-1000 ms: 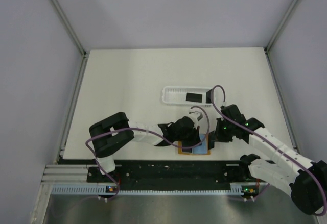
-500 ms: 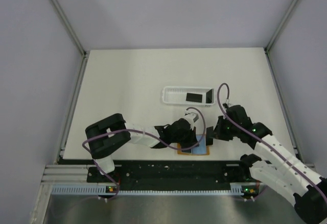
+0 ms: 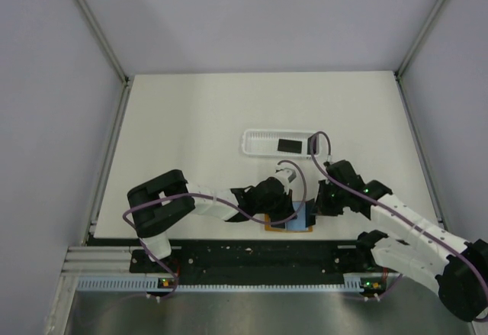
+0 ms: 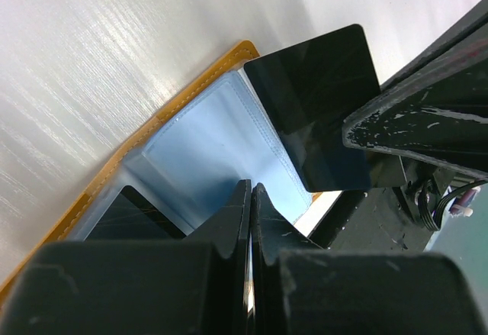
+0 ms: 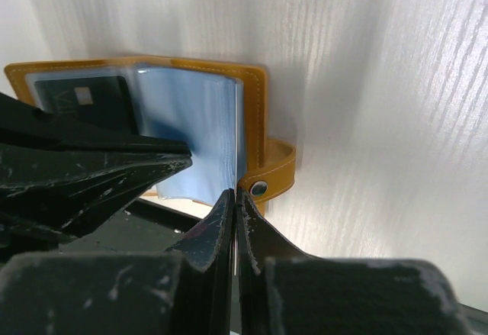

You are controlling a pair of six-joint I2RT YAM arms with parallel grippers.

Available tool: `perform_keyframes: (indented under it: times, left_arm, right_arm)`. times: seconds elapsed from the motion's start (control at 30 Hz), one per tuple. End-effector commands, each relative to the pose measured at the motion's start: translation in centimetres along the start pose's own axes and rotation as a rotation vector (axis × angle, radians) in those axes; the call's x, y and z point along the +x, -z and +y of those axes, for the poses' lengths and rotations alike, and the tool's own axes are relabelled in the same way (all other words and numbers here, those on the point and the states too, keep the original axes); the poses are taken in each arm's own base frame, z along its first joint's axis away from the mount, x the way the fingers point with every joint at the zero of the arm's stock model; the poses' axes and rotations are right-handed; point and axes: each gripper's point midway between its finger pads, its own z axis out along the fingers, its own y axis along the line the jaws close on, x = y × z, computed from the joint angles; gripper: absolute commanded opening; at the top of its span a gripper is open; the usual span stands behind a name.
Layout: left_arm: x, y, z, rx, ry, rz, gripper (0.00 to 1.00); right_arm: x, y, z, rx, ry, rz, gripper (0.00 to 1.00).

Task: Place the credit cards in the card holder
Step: Insert the credit card into the card holder.

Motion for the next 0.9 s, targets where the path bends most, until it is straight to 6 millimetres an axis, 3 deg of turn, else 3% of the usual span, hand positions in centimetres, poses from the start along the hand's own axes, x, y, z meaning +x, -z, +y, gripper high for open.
perform_keyframes:
  times: [0.0, 0.27, 0.87]
  left_arm:
    - [1.9, 0.5, 2.3, -0.092, -0.002, 0.055, 0.0]
    - [2.8, 1.0, 3.6, -0.144, 0.002, 0.083, 0.0]
    - [4.9, 3.4, 5.8, -0.199, 0.038, 0.095, 0.0]
  right_arm:
    - [-0.2, -0.3, -1.5, 0.104, -0.018, -0.023, 0.0]
    - [-0.1, -0.3, -3.1, 0.204, -0.04, -0.037, 0.0]
    - [-0.1, -0.4, -3.3, 0.224, -0.034, -0.036, 0.0]
